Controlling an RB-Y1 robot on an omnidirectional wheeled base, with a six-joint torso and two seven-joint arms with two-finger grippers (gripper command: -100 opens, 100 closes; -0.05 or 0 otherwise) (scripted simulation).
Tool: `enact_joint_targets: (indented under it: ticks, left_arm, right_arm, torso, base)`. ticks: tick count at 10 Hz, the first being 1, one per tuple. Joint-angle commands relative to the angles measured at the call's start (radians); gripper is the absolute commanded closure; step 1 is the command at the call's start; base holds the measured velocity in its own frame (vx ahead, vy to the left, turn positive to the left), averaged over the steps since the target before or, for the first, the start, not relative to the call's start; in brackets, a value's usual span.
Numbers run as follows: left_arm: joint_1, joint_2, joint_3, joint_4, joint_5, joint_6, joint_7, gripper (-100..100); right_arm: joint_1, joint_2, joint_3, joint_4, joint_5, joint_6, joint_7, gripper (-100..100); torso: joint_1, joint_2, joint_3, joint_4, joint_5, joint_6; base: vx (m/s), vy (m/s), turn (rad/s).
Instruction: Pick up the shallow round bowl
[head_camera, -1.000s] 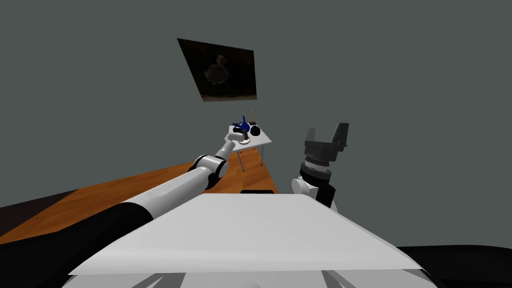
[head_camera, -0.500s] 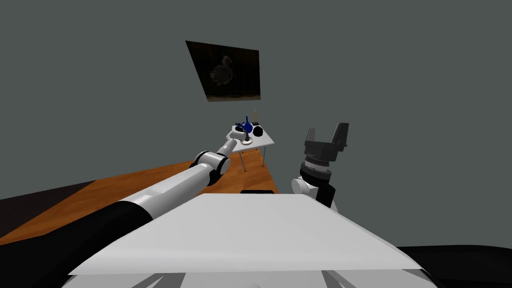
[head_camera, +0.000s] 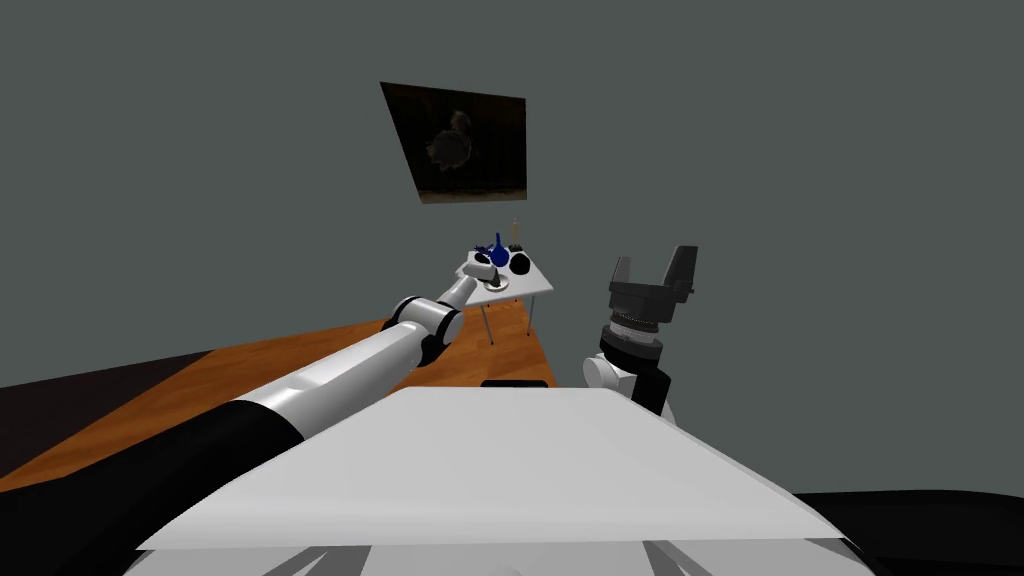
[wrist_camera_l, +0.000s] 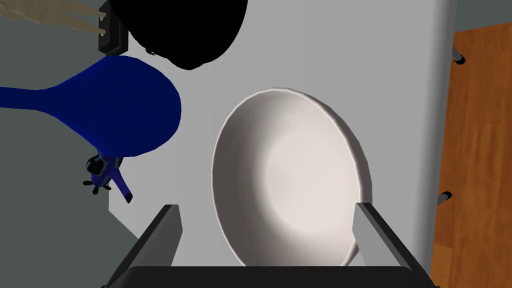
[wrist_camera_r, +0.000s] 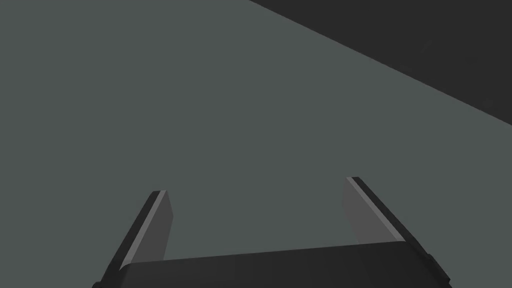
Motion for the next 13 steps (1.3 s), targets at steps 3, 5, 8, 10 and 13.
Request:
enact_joint_targets:
  ticks: [3, 5, 8, 10, 13]
  left_arm:
    - [-0.054, -0.039, 0.003, 0.120, 0.004, 0.079, 0.034, -100]
    - [-0.054, -0.039, 0.003, 0.124, 0.004, 0.079, 0.034, -100]
    - [-0.073, -0.080, 0.005, 0.187, 0.007, 0.129, 0.053, -100]
    - [-0.072, -0.091, 0.005, 0.201, 0.008, 0.138, 0.056, -100]
    - [-0.051, -0.093, 0.000, 0.158, -0.009, 0.147, 0.073, -100]
  right_arm:
    - [0.000, 0.000, 0.000, 0.000, 0.000, 0.000, 0.000, 0]
    - [0.000, 0.000, 0.000, 0.000, 0.000, 0.000, 0.000, 0]
    - [0.000, 0.000, 0.000, 0.000, 0.000, 0.000, 0.000, 0]
    - [0.000, 0.000, 0.000, 0.000, 0.000, 0.000, 0.000, 0]
    - [0.000, 0.000, 0.000, 0.000, 0.000, 0.000, 0.000, 0]
  torso:
    - [-0.001, -0.002, -0.001, 0.000, 0.000, 0.000]
    - [0.000, -0.002, -0.001, -0.001, 0.000, 0.000]
    - [0.001, 0.000, 0.000, 0.000, 0.000, 0.000]
    - [-0.001, 0.000, 0.000, 0.000, 0.000, 0.000]
    - [0.000, 0.003, 0.002, 0.001, 0.000, 0.000]
  base:
    - [0.076, -0.012, 0.116]
    - [0.046, -0.003, 0.022]
    - [0.057, 0.002, 0.074]
    - [0.039, -0.011, 0.027]
    - [0.010, 0.005, -0.019]
